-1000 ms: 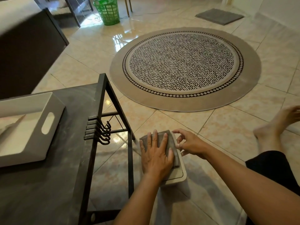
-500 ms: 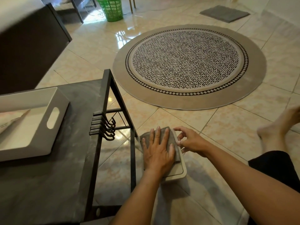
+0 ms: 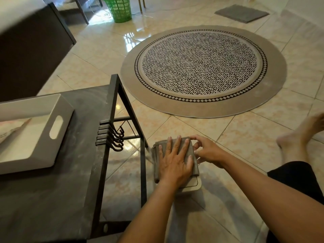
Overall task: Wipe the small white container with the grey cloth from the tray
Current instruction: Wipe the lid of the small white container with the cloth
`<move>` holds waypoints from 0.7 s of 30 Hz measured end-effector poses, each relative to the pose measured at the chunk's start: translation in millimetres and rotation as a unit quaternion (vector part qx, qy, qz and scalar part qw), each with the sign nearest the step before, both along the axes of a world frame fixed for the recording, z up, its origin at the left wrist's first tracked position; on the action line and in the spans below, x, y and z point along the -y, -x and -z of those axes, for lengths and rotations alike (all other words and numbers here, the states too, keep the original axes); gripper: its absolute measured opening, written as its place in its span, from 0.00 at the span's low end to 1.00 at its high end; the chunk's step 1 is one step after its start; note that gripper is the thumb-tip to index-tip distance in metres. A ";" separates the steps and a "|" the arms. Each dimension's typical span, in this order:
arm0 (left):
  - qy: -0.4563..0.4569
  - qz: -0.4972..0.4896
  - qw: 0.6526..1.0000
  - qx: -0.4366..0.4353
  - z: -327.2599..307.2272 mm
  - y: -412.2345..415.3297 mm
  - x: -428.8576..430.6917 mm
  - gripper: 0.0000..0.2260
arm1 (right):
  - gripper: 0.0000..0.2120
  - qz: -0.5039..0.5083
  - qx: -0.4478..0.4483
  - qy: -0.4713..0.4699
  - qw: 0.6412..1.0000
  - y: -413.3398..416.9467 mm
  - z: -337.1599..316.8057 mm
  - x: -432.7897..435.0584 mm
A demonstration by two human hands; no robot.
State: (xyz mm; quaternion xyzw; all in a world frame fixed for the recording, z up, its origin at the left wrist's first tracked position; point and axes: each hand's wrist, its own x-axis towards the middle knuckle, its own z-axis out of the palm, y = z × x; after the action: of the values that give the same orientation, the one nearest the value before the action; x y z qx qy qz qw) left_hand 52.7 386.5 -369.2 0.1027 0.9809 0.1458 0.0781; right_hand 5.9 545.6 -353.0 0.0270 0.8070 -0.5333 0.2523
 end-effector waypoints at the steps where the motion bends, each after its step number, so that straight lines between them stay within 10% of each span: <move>1: 0.002 -0.004 1.000 -0.002 -0.2 3.6 1.6 0.29 | 0.28 0.003 0.000 0.000 1.000 0.5 -1.1 -2.4; 21: 0.000 -0.007 1.000 -0.012 3.6 -5.1 -12.3 0.29 | 0.39 -0.016 0.073 0.045 0.996 0.4 -7.5 -23.8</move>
State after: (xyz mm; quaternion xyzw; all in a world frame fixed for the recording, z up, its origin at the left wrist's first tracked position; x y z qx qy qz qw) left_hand 57.8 398.8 -372.8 0.0979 0.9824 0.1451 0.0650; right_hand 5.4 569.4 -345.6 0.0414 0.7618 -0.5616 0.3202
